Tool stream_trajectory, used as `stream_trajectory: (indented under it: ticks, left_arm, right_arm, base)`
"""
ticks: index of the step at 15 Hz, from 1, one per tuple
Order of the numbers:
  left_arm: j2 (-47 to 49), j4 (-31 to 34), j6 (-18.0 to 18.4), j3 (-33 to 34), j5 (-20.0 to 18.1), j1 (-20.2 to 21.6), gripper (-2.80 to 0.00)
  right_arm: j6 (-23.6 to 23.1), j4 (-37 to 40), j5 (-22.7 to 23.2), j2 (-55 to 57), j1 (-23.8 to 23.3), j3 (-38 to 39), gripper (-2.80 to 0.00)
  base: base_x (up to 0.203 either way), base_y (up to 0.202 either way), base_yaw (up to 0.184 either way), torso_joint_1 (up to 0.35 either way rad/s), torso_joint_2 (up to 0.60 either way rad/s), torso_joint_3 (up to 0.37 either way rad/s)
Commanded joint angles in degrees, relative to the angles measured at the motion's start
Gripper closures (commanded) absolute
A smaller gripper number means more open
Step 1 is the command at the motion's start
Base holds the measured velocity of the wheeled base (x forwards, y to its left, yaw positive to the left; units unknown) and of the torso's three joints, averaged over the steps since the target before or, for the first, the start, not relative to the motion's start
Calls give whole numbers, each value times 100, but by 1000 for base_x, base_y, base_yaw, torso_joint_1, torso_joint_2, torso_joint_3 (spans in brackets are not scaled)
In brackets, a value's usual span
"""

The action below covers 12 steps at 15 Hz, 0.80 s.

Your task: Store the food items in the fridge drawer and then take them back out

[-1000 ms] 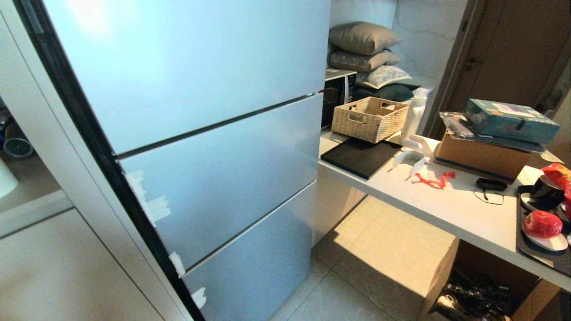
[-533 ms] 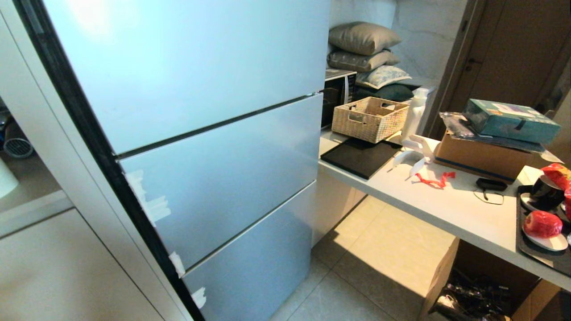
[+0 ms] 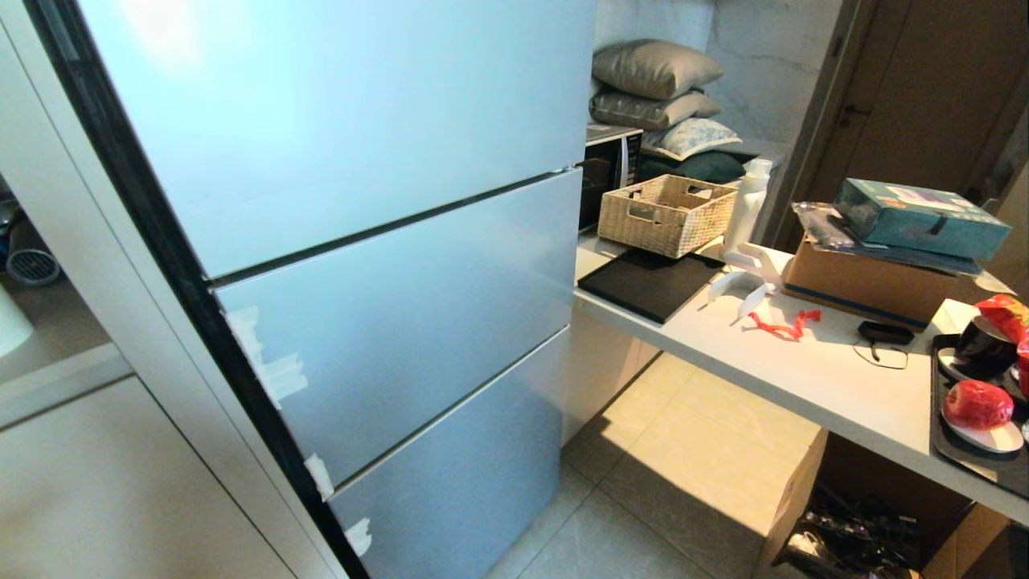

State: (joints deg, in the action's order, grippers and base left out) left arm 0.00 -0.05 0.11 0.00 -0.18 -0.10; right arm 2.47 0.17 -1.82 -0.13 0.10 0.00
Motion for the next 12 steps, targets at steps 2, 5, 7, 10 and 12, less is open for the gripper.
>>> stream_trajectory:
  ticks: [2,5,7,10,12]
  left_arm:
    - [0,5,-2,9,1,1,0]
    - [0,-4,-2,9,1,1,0]
    - [0,-3,-2,9,1,1,0]
    - [0,-4,-2,9,1,1,0]
    - [0,-3,-2,9,1,1,0]
  right_arm:
    - [-1,-6,-3,13,8,0,0]
    - [8,-8,-3,13,8,0,0]
    - [34,-8,-12,13,-10,0,0]
    - [43,-8,-12,13,-10,0,0]
    - [34,-8,-12,13,-10,0,0]
  base:
    - [0,0,0,0,0,0]
    - [0,0,0,0,0,0]
    - [0,0,0,0,0,0]
    - [0,0,0,0,0,0]
    - [0,0,0,0,0,0]
